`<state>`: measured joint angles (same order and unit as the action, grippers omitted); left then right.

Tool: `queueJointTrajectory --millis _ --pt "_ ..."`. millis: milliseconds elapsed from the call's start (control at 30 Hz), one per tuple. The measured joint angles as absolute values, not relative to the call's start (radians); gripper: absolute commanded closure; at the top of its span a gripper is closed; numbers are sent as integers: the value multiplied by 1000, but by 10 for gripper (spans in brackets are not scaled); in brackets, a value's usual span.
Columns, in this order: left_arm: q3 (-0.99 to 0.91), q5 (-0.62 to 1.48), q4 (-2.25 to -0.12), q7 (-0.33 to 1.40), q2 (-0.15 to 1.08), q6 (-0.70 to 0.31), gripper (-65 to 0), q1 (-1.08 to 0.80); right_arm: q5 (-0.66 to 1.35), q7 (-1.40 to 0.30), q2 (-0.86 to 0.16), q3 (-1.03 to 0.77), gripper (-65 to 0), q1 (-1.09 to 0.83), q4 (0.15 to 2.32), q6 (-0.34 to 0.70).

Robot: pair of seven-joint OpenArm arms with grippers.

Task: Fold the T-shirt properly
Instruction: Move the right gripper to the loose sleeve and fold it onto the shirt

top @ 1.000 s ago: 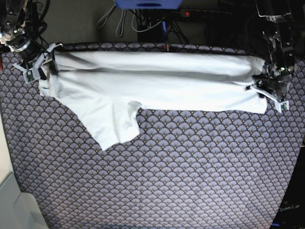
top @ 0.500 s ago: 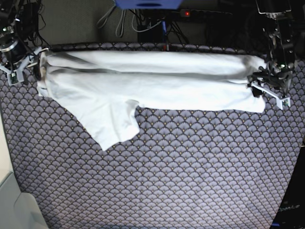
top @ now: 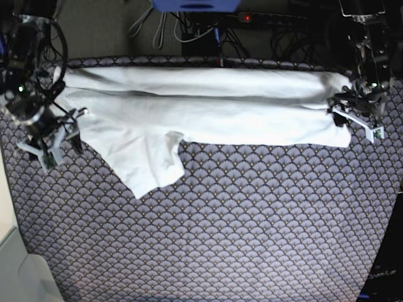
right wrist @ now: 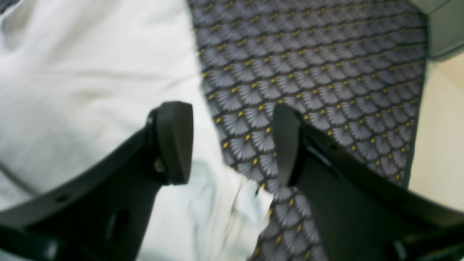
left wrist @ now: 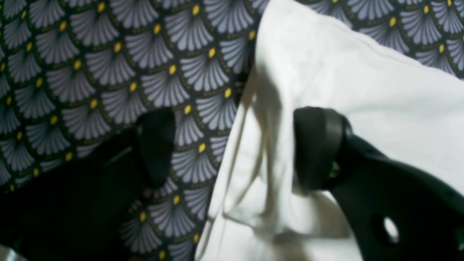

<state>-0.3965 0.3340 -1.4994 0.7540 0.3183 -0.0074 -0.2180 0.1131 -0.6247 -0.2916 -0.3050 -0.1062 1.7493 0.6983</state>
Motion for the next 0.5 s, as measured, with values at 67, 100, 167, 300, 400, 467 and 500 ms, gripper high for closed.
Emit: queueJointTrajectory --millis 67,100,167,300,400,467,500 --pt "-398 335 -1501 748 319 -8 -490 -227 127 -669 -291 -255 -358 -20 1714 707" --pt "-397 338 -1501 747 319 -7 -490 -229 130 -687 -290 -233 -358 19 1692 702" --pt "-398 342 -1502 743 319 -9 -490 -233 134 -705 -291 -188 -358 75 1637 701" --pt "-397 338 -1502 744 319 -8 -488 -232 129 -717 -289 -88 -358 163 1502 702" --pt "-398 339 -1503 744 318 -8 -487 -232 120 -716 -279 -26 -358 222 1391 700" --pt "-398 339 -1503 744 316 -8 -487 -233 130 -712 -268 -1 -358 258 1317 703" --pt "-397 338 -1503 743 316 -8 -487 -232 131 -712 -267 10 -358 279 1279 702"
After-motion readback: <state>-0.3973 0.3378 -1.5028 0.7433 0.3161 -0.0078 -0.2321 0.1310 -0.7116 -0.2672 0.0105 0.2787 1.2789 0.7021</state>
